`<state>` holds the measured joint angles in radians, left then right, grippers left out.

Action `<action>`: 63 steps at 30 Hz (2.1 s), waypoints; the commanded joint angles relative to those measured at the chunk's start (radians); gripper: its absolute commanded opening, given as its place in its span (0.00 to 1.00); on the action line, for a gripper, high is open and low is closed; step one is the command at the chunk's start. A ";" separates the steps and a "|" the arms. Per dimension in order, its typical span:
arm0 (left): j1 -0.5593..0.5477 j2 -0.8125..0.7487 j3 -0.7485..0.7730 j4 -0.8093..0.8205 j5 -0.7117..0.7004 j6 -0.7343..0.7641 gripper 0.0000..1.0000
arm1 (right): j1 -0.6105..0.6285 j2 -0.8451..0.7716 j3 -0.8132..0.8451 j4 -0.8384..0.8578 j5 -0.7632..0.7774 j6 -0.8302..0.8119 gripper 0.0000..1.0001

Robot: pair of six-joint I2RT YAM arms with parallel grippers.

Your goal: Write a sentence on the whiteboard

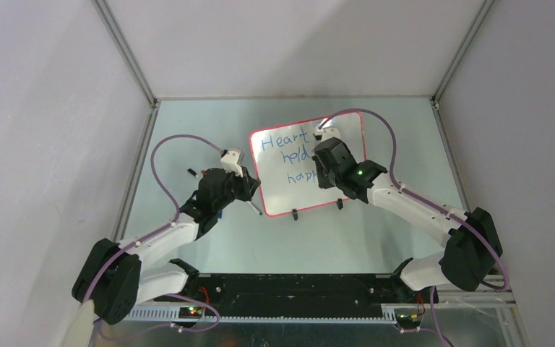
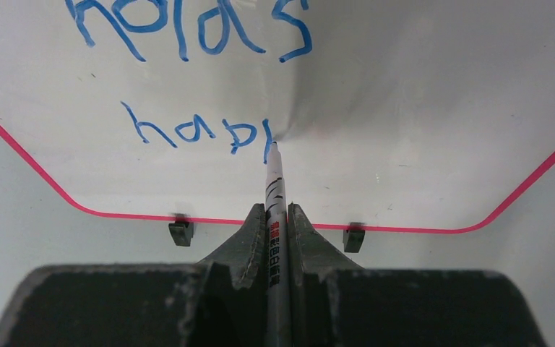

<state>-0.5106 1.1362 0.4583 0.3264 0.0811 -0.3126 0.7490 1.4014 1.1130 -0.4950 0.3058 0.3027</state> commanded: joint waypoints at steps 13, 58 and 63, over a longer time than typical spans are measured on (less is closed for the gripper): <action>-0.004 -0.023 0.013 0.020 -0.011 0.024 0.20 | -0.008 0.003 0.044 0.091 0.010 -0.020 0.00; -0.005 -0.027 0.013 0.020 -0.010 0.023 0.20 | 0.002 0.029 0.027 0.027 0.037 0.005 0.00; -0.005 -0.027 0.013 0.019 -0.010 0.024 0.20 | 0.009 0.033 0.028 0.027 0.026 0.001 0.00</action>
<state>-0.5106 1.1362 0.4583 0.3264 0.0811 -0.3126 0.7494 1.4181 1.1225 -0.4709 0.3492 0.2993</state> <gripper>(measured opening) 0.200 0.140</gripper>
